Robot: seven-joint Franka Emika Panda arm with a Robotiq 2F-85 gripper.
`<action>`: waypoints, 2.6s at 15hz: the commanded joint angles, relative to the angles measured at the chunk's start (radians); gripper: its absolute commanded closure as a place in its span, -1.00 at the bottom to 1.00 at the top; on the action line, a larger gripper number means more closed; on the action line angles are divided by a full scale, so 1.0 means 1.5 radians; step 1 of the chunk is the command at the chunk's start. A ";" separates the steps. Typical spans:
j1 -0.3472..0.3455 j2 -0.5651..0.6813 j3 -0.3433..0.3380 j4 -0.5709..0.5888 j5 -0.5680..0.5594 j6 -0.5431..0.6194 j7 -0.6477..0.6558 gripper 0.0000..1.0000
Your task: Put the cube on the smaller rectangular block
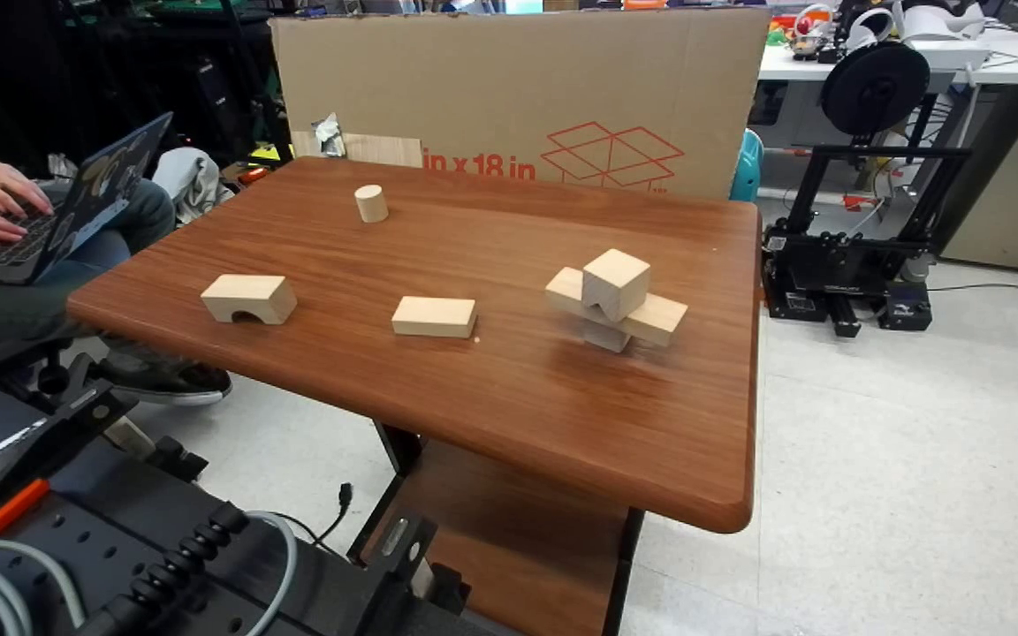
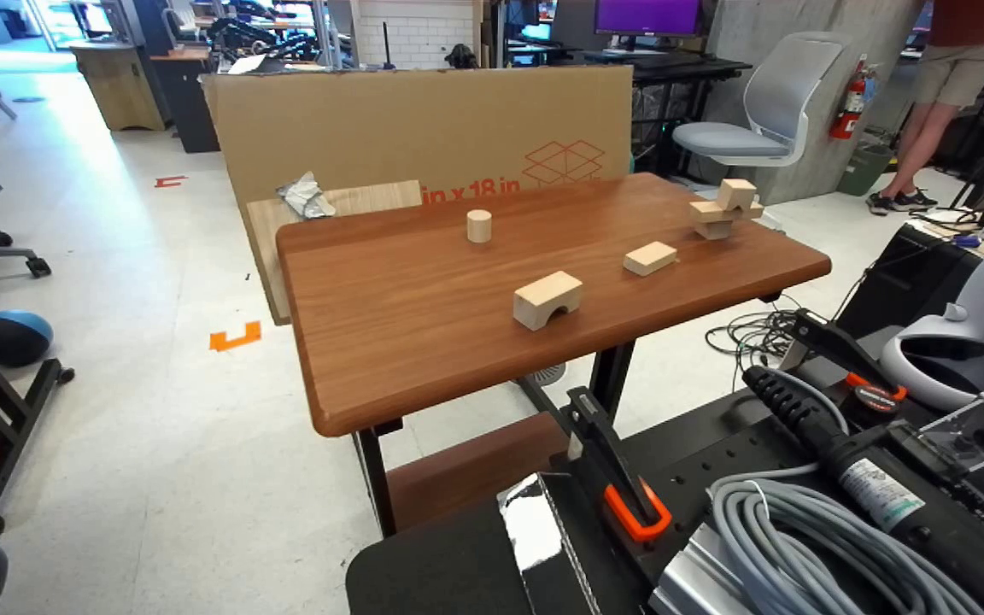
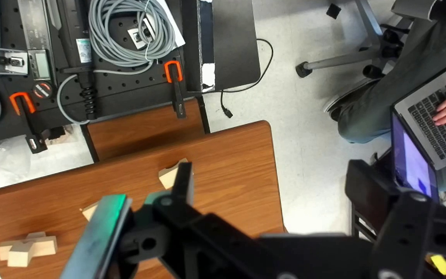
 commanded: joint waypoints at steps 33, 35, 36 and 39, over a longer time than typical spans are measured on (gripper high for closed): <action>-0.199 0.541 -0.246 0.104 -0.136 0.414 -0.245 -1.00; -0.201 0.569 -0.246 0.121 -0.132 0.411 -0.253 -1.00; -0.201 0.582 -0.245 0.131 -0.128 0.407 -0.258 -1.00; -0.201 0.612 -0.243 0.153 -0.130 0.400 -0.256 -1.00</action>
